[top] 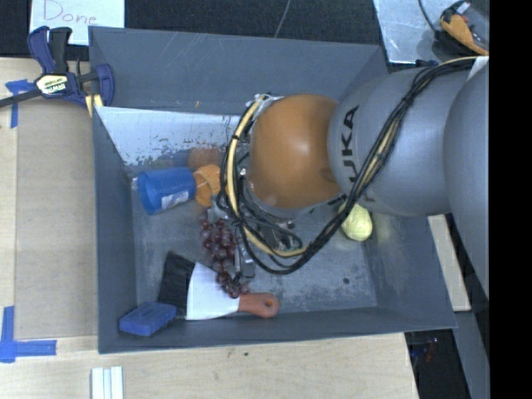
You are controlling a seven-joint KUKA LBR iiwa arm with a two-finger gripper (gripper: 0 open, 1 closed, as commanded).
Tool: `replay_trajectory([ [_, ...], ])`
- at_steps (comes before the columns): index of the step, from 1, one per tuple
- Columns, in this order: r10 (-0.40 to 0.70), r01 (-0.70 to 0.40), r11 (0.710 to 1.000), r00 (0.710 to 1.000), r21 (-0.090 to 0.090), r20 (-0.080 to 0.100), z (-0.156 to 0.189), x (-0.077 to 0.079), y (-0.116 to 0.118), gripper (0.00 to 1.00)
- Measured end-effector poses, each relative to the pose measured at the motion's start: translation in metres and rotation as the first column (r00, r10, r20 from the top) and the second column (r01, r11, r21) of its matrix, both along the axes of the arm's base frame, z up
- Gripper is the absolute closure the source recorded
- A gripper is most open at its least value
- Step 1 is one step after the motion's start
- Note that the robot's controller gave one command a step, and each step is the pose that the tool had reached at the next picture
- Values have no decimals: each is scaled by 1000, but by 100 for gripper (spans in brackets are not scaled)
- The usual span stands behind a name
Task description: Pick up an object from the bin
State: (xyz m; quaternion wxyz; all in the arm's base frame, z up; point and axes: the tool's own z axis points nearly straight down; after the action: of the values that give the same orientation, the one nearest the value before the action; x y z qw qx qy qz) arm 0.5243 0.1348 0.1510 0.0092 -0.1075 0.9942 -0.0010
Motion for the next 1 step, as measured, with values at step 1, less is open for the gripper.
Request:
replay_trajectory([
  [1,-640,640,768,768,7,-11,-51,9,-57,0],
])
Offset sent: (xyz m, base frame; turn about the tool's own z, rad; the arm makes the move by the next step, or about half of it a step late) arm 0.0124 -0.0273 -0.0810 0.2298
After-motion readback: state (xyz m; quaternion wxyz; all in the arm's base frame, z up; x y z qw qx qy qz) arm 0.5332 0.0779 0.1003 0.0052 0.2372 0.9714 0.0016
